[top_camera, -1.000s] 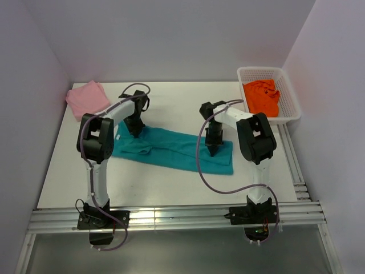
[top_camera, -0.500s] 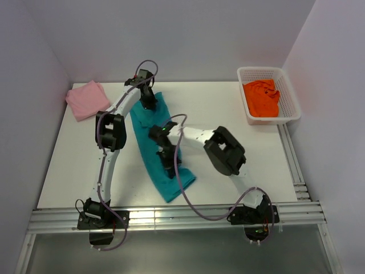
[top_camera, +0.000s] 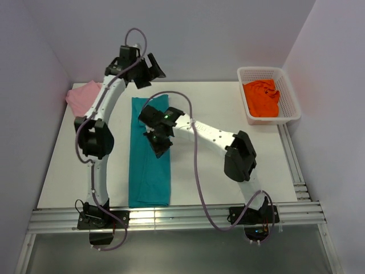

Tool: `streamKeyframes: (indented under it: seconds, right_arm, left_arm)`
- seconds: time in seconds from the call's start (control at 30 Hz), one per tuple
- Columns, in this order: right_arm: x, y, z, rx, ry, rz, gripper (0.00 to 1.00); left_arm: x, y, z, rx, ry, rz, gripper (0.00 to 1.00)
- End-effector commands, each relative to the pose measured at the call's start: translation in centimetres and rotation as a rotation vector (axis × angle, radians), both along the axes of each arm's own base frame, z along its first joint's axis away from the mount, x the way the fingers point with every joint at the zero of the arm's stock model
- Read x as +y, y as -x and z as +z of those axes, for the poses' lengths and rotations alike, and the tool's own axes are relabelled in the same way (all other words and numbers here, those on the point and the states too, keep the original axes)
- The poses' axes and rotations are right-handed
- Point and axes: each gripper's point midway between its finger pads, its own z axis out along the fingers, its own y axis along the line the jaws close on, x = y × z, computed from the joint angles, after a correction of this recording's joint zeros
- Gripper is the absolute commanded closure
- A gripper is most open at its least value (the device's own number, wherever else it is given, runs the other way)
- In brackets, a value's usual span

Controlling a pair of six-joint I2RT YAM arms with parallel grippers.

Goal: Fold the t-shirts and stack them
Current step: Fold the tshirt

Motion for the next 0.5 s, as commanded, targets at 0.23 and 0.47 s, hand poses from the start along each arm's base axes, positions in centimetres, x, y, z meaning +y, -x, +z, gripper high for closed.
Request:
streamKeyframes:
  seconds: [0.23, 0.47]
  right_arm:
    - [-6.4, -2.4, 5.2, -0.107, -0.059, -0.207, 0.22]
    - [-9.9, 1.8, 4.4, -0.054, -0.161, -0.315, 0.19]
  left_arm:
    - [14.1, 14.5, 0.8, 0.203, -0.458, 0.353, 0.07]
    - [15.0, 30.4, -4.9, 0.453, -0.424, 0.385, 0.14]
